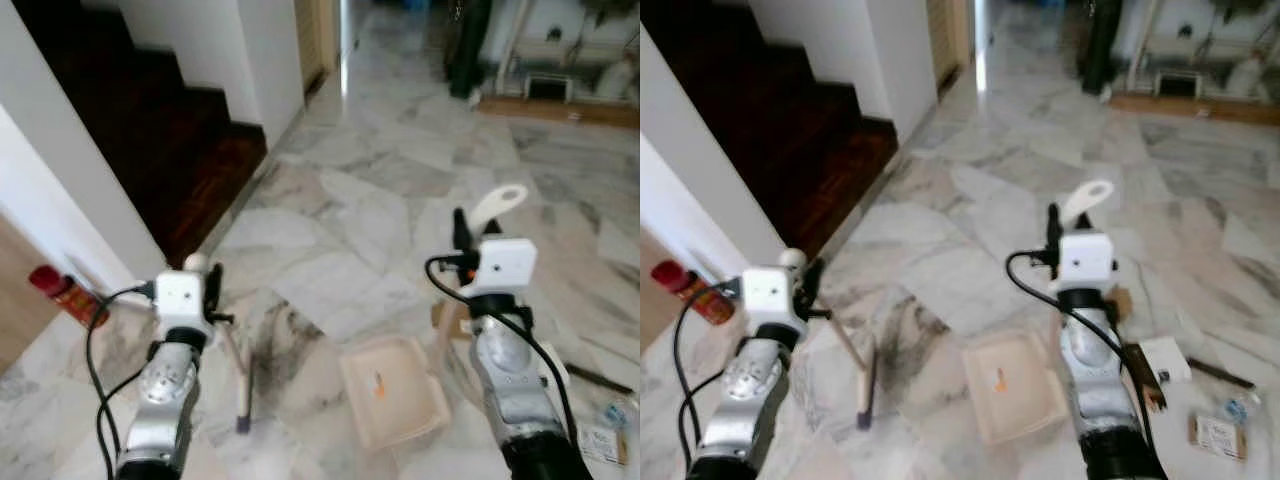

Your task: Sweep floor

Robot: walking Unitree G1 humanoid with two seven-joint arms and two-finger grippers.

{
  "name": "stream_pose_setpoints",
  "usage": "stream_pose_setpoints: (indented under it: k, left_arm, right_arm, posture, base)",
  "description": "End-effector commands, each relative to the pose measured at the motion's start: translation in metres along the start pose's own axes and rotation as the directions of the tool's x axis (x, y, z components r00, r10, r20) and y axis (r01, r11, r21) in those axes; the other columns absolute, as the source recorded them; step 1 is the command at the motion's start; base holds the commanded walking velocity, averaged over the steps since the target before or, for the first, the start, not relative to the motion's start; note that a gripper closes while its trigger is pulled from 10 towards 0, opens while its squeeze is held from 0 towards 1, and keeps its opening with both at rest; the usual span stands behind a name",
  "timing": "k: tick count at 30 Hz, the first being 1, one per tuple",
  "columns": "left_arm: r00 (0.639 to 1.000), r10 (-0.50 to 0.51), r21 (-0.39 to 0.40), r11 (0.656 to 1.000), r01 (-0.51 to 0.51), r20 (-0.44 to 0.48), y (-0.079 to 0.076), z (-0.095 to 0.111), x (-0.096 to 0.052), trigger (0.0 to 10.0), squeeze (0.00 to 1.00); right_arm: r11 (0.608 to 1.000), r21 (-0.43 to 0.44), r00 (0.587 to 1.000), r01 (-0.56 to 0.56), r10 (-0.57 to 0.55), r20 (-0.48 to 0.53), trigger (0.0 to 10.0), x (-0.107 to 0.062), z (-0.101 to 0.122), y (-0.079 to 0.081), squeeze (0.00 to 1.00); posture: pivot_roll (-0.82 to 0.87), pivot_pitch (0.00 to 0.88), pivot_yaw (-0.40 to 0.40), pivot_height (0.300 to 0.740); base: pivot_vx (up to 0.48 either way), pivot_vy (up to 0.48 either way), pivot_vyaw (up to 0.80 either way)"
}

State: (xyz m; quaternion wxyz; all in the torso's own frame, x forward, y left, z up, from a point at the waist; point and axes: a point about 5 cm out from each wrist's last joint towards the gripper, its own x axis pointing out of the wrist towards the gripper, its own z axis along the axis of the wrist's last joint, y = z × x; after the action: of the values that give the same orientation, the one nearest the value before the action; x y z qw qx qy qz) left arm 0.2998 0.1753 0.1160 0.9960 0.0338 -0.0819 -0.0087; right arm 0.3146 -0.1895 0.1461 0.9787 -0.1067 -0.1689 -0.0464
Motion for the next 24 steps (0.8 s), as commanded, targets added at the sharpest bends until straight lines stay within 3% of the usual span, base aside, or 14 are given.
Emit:
stream_pose_setpoints:
  k: [1, 24]
  left_arm:
    - [1.0, 0.019, 0.017, 1.0, -0.02, 0.024, 0.0096, 0.0059, 0.0036, 10.0, 0.0]
    - [1.0, 0.025, 0.019, 1.0, -0.025, 0.019, 0.0097, 0.0046, 0.0012, 10.0, 0.0]
  right_arm:
    - [1.0, 0.014, 0.998, -0.011, 0.01, 0.063, 10.0, 0.0066, 0.0128, 0.0058, 0.0]
    - [1.0, 0.019, 0.998, -0.019, 0.018, 0.052, 10.0, 0.0047, 0.0117, 0.0077, 0.0]
  posture:
    - [0.0, 0.056, 0.073, 0.74]
    - [-0.01, 0.084, 0.067, 0.74]
  base:
    - [0.352, 0.0, 0.0]
    - [0.313, 0.0, 0.0]
